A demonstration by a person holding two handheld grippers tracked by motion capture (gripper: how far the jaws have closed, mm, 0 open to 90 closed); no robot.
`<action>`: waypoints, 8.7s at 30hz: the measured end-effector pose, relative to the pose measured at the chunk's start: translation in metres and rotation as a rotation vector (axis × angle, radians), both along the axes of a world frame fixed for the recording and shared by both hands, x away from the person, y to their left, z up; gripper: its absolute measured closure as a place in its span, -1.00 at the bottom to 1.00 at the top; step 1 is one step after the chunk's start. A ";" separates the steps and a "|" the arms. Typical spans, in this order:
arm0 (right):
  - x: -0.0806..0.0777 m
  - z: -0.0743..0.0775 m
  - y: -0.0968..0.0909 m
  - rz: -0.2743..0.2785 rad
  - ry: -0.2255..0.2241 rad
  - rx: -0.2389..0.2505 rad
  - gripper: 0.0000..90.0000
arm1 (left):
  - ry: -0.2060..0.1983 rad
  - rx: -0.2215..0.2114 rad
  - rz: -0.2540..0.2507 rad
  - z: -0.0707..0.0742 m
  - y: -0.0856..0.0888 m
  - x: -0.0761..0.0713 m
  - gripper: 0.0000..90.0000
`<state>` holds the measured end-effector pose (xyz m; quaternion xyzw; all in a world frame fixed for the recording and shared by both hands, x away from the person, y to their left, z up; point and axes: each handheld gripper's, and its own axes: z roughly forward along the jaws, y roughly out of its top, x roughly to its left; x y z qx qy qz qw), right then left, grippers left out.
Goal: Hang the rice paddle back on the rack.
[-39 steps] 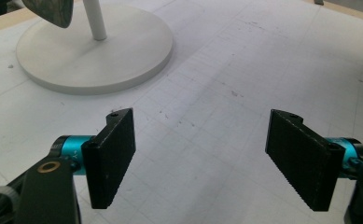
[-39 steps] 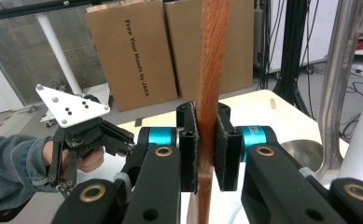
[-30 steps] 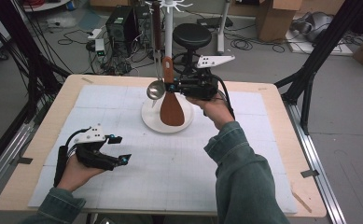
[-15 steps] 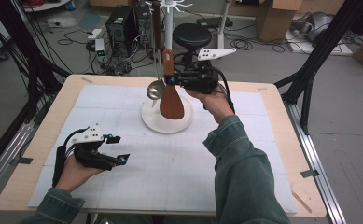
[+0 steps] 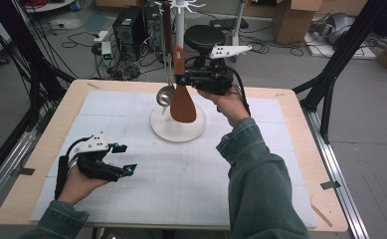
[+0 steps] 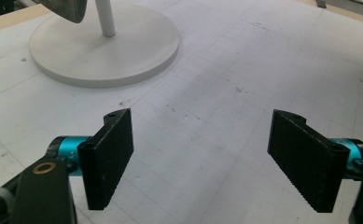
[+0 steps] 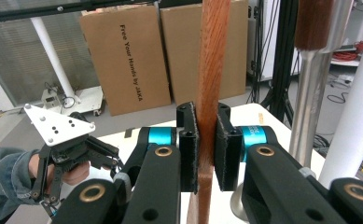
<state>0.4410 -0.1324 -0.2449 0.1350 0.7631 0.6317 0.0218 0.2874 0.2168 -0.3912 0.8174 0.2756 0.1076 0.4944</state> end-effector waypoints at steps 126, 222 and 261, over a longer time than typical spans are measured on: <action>0.021 0.053 -0.009 -0.167 -0.037 0.003 0.05 | 0.003 -0.033 0.029 -0.004 0.014 -0.001 -0.51; -0.081 -0.092 -0.107 -0.309 0.030 -0.081 -0.66 | 0.012 -0.039 0.041 -0.003 0.008 0.002 -0.58; -0.114 -0.147 -0.131 -0.358 0.096 -0.145 -0.99 | 0.015 -0.038 0.057 -0.003 0.010 0.003 -0.70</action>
